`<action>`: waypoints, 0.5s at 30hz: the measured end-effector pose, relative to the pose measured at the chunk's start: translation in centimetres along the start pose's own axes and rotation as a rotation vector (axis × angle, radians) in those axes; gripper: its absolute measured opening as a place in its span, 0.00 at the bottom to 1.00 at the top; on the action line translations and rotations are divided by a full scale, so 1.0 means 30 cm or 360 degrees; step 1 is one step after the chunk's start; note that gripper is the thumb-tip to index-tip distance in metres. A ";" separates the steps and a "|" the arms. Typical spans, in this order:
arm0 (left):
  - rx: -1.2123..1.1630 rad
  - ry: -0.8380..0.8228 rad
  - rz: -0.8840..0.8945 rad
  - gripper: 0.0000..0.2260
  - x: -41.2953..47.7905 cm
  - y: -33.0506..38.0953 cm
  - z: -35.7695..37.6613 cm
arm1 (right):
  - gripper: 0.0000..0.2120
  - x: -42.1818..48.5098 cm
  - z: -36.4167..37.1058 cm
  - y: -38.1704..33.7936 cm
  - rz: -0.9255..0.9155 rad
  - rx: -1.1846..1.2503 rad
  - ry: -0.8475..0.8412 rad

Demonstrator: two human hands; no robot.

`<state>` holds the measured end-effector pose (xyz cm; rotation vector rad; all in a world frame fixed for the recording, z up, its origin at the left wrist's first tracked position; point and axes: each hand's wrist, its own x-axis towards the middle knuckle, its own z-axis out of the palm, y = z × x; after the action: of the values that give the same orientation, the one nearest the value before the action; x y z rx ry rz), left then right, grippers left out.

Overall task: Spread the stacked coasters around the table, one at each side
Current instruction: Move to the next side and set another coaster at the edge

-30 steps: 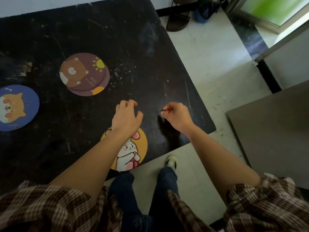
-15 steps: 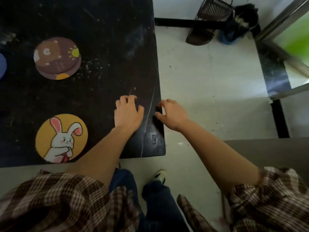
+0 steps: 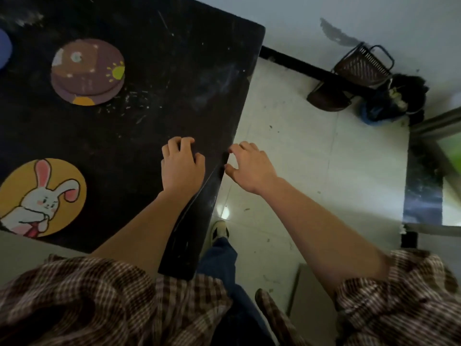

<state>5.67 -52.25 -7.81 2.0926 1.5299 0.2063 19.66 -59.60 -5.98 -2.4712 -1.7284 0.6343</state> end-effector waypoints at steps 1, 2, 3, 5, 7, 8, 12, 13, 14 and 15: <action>0.0003 0.0013 -0.0043 0.18 0.011 0.011 0.009 | 0.18 0.023 -0.010 0.012 -0.0042 -0.0012 -0.0027; 0.0008 0.0025 -0.0085 0.18 0.022 0.020 0.017 | 0.18 0.047 -0.019 0.022 -0.0083 -0.0020 -0.0052; 0.0009 0.0041 -0.0125 0.18 0.034 0.026 0.022 | 0.19 0.073 -0.030 0.030 -0.0123 -0.0021 -0.0071; -0.0002 0.0084 -0.0208 0.18 0.055 0.032 0.023 | 0.19 0.128 -0.053 0.039 -0.0197 -0.0006 -0.0101; -0.0005 0.0122 -0.0272 0.17 0.073 0.030 0.018 | 0.19 0.182 -0.076 0.034 -0.0265 -0.0003 -0.0122; -0.0001 0.0140 -0.0301 0.17 0.082 0.028 0.015 | 0.19 0.209 -0.086 0.028 -0.0301 -0.0010 -0.0133; 0.0006 0.0184 -0.0450 0.17 0.114 0.025 0.010 | 0.19 0.301 -0.108 0.007 -0.0414 -0.0021 -0.0169; 0.0006 0.0192 -0.0472 0.17 0.121 0.030 0.012 | 0.19 0.320 -0.109 0.009 -0.0441 -0.0029 -0.0185; 0.0003 0.0207 -0.0491 0.17 0.128 0.036 0.015 | 0.19 0.339 -0.110 0.012 -0.0472 -0.0043 -0.0206; -0.0007 0.0227 -0.0510 0.17 0.136 0.043 0.019 | 0.19 0.360 -0.112 0.016 -0.0505 -0.0058 -0.0232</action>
<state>8.40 -48.94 -8.39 1.8291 1.9206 0.2433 24.41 -49.32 -6.24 -2.1474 -2.1406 0.7689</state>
